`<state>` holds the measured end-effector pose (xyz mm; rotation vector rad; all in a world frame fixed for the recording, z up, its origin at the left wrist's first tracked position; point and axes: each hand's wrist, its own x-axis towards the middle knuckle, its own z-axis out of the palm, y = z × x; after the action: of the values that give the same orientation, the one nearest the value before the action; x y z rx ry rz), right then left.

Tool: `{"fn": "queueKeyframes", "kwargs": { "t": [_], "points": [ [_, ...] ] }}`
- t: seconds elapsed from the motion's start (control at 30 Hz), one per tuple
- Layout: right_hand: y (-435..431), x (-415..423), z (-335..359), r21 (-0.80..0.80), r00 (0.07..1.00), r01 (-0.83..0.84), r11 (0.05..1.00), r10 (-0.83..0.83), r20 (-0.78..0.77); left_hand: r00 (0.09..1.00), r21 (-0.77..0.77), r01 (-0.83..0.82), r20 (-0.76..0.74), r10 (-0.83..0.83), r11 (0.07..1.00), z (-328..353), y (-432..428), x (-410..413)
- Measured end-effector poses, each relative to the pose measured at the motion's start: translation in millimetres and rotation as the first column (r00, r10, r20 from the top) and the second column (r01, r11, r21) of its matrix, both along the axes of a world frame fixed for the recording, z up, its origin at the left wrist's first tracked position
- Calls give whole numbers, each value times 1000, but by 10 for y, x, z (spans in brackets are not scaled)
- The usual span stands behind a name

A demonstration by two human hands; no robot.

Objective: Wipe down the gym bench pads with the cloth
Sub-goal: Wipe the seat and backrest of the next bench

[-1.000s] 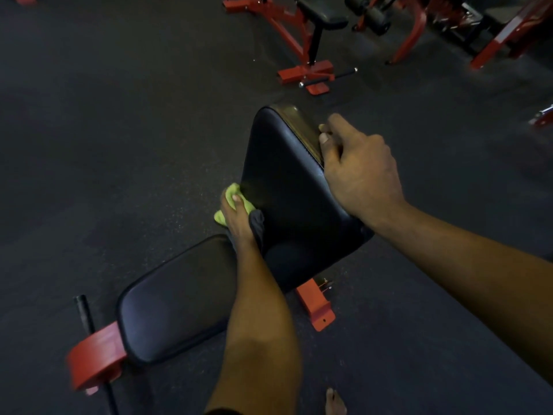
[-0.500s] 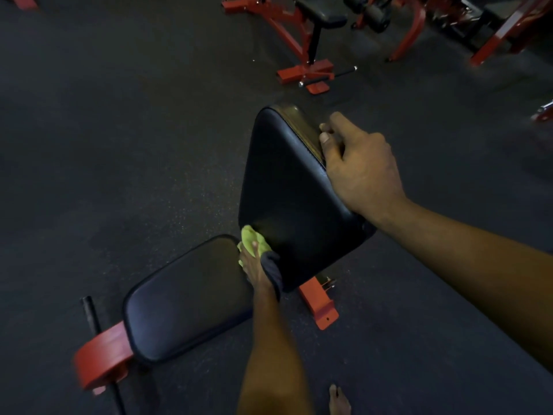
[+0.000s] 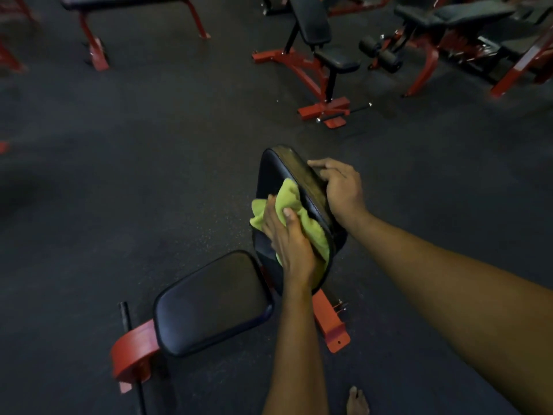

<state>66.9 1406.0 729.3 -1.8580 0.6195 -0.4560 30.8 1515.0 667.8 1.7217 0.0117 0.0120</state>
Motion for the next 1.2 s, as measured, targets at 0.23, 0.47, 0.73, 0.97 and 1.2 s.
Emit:
{"fn": "queueKeyframes", "kwargs": {
  "t": [0.23, 0.47, 0.73, 0.97, 1.2],
  "points": [
    [-479, -487, -178, 580, 984, 18, 814, 88, -153, 918, 613, 165, 191, -347, 773, 436, -263, 204],
    [-693, -550, -149, 569, 964, -144, 810, 244, -104, 919, 883, 183, 3, -395, 432, 257, -358, 1581],
    [-483, -459, -109, 550, 978, -25, 835, 135, -159, 901, 498, 208, 238, -363, 842, 381, -119, 153],
    [-240, -169, -43, 213, 941, 110, 971, -33, -337, 899, 537, 290, 131, -418, 792, 423, -127, 1611],
    [431, 245, 201, -445, 755, 89, 891, -352, -553, 683, 28, 715, -246, -688, 699, 167, -9, 2482]
  ]
}}
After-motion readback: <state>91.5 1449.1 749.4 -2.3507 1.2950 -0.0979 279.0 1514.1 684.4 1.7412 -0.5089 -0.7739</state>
